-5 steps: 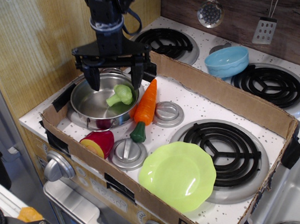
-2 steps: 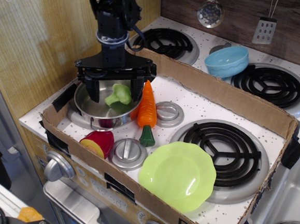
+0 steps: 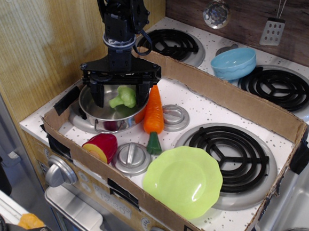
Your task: Take broccoli out of pan
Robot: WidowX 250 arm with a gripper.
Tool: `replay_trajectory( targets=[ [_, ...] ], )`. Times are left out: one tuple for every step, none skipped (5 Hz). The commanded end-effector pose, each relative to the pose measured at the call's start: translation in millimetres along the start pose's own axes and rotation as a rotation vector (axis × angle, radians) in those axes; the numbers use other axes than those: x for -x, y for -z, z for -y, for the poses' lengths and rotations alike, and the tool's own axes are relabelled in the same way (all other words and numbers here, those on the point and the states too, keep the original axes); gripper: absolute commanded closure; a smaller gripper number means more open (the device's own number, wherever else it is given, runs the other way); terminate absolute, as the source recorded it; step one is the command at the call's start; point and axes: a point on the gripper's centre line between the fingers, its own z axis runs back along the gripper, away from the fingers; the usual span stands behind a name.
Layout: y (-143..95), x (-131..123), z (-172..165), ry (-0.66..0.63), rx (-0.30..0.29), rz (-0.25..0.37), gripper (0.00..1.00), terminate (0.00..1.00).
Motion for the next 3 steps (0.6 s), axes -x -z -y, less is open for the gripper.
replay_trajectory(
  targets=[
    [0.1,-2.9,0.1,-0.009,0.016,0.022,0.0,0.0],
    [0.5,-4.8,-0.8,-0.016,0.012,0.024,1.0,0.0],
    [-2.5,-4.6,-1.5,-0.012,-0.018,0.036,1.0,0.0]
  ],
)
